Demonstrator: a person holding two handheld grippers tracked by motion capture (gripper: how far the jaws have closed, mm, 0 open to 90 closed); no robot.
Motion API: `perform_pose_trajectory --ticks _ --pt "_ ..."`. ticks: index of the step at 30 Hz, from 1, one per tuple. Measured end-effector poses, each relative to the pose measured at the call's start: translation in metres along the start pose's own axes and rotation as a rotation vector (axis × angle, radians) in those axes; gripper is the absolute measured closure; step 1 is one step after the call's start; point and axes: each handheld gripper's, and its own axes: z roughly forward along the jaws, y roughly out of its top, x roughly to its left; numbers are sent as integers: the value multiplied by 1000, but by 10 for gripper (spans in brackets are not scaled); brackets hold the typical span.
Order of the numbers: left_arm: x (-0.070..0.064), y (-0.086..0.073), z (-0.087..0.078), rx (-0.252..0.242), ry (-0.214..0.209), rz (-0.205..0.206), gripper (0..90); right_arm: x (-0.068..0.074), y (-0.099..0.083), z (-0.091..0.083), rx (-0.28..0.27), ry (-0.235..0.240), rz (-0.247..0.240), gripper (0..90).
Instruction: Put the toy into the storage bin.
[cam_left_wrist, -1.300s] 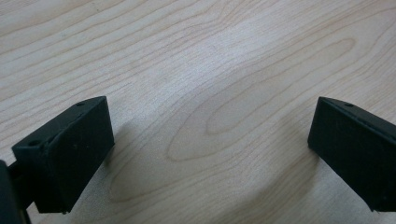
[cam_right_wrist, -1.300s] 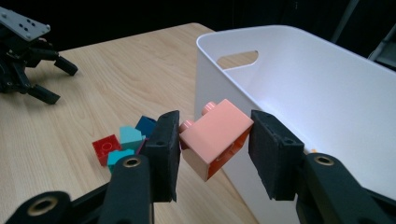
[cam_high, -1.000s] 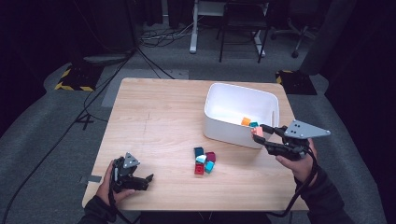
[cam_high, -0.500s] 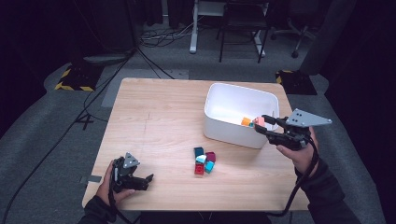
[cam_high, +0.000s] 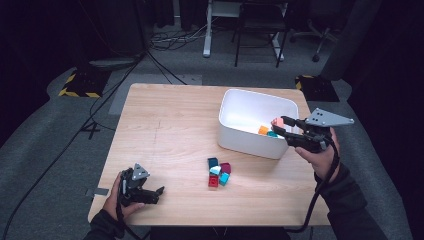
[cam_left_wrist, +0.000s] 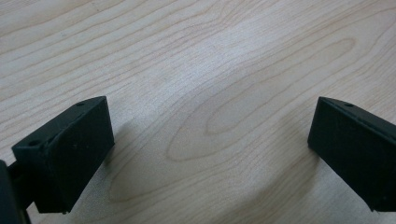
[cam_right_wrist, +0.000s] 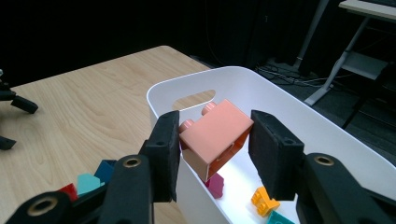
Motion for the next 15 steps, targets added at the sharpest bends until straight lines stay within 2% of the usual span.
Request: perform_pose_trajectory --ticks 8,15 --pt "0 0 0 1 -1 0 5 -3 6 8 13 -23 11 548" --pt "0 0 0 1 -1 0 5 -12 8 22 44 -54 14 548"
